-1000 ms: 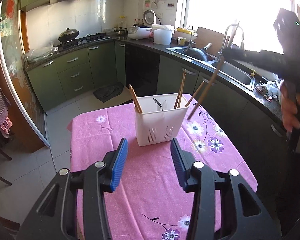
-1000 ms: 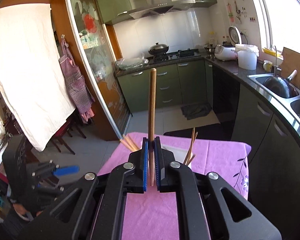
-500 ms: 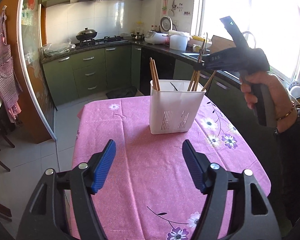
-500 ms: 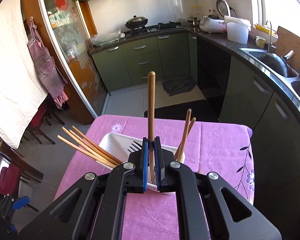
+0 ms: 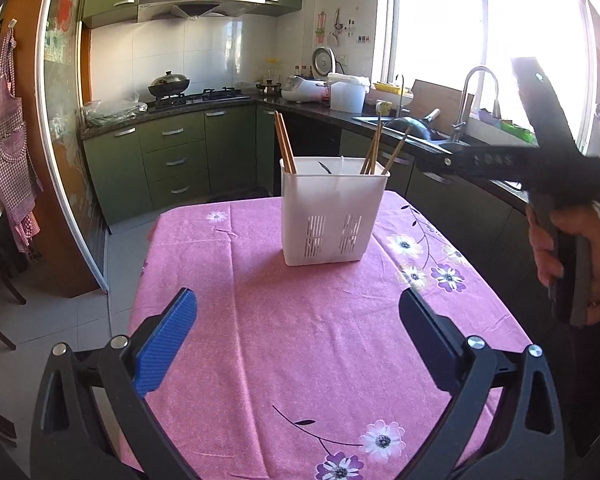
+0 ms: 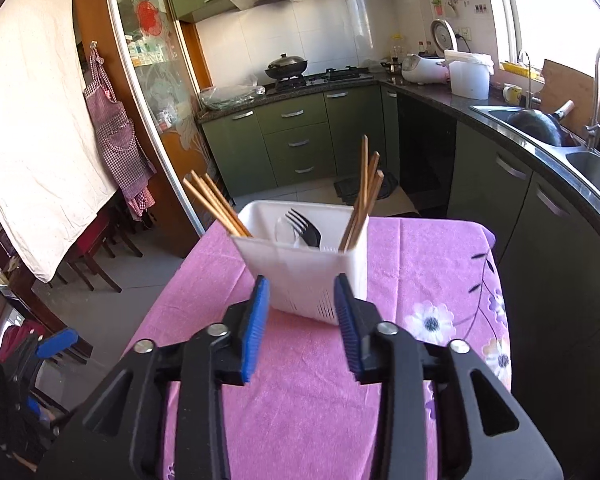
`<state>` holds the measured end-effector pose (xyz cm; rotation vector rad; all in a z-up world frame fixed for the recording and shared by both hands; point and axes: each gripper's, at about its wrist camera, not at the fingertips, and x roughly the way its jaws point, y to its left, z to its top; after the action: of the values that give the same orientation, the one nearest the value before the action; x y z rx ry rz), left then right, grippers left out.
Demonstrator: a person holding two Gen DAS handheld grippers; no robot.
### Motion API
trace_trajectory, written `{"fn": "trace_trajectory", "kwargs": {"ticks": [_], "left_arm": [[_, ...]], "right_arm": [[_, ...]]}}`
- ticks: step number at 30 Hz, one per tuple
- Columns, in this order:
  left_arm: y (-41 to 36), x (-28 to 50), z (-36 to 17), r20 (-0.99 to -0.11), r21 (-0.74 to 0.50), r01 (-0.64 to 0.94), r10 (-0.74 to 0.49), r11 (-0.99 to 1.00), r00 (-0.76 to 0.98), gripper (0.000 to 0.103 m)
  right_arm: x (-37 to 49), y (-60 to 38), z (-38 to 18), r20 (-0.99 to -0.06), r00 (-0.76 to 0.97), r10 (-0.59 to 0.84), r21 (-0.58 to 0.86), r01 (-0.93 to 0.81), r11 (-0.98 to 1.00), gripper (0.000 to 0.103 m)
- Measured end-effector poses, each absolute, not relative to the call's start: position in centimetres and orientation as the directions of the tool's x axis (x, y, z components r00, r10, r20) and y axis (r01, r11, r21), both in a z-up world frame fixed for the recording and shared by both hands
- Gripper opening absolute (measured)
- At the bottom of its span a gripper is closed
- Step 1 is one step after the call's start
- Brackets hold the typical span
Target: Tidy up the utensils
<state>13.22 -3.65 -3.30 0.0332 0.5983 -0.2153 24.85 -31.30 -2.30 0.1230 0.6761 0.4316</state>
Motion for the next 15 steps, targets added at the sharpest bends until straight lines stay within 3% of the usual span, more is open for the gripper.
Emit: {"fn": "trace_trajectory", "kwargs": {"ticks": [2, 4, 10, 15], "left_arm": [[-3.7, 12.8, -3.9, -0.568, -0.051, 0.215, -0.206, 0.975, 0.797, 0.096], [-3.7, 12.0, -4.2, -0.562, -0.054, 0.21, -0.203, 0.976, 0.802, 0.096], [-3.1, 9.2, -4.1, -0.542, -0.045, 0.178, -0.174, 0.983, 0.822, 0.096], [-2.5, 7.5, -4.4, -0.547, -0.047, 0.159, -0.158, 0.986, 0.822, 0.096]], "right_arm": [[21.6, -32.2, -4.0, -0.567, 0.714, 0.411, 0.245, -0.33, 0.912, 0.074], [18.6, -32.9, -5.5, -0.551, 0.732, 0.4, 0.241, -0.319, 0.917, 0.083], [10.2, -34.4, -6.7, -0.45, 0.837, 0.312, 0.175, -0.26, 0.95, 0.098], [5.7, -34.5, -5.7, -0.395, 0.88, 0.264, 0.117, -0.236, 0.965, 0.098]]}}
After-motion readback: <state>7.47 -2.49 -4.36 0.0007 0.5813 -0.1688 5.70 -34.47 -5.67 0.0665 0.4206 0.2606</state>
